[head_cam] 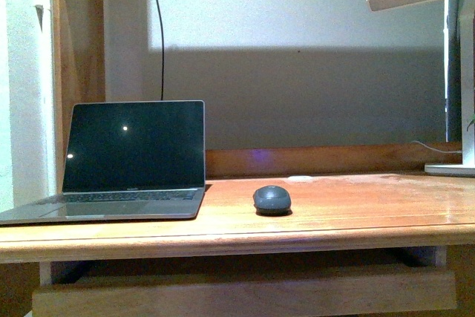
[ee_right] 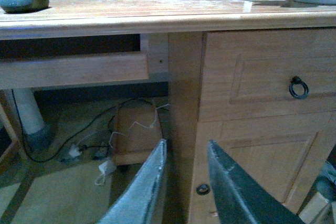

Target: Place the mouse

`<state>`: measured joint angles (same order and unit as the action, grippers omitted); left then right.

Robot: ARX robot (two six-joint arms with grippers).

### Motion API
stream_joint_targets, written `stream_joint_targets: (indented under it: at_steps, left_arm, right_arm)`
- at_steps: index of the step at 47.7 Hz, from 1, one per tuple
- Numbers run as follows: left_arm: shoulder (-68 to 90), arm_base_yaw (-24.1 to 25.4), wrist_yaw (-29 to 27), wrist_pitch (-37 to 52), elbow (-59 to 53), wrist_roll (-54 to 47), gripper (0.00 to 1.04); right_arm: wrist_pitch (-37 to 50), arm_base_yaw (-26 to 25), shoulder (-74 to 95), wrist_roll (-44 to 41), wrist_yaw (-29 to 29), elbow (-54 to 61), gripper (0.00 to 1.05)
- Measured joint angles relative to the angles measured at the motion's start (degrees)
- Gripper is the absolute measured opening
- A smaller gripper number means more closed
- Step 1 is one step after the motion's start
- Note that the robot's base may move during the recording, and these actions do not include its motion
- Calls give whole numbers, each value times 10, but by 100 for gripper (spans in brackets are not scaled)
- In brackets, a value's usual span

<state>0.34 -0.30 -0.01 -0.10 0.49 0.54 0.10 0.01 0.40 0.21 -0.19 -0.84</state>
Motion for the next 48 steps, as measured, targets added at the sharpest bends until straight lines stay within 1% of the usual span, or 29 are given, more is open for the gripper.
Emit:
stream_joint_targets:
  at_steps: [2,3,7,8,14,48]
  left_arm:
    - [0,0,0,0,0,0,97]
    - [0,0,0,0,0,0,97]
    - [0,0,0,0,0,0,97]
    - [0,0,0,0,0,0,97]
    - [0,0,0,0,0,0,97]
    - [0,0,0,0,0,0,97]
  right_arm:
    - [0,0,0,0,0,0,55]
    - [0,0,0,0,0,0,60]
    - [0,0,0,0,0,0,73]
    - [0,0,0,0,0,0,78]
    - [0,0,0,0,0,0,98]
    - [0,0,0,0,0,0,97]
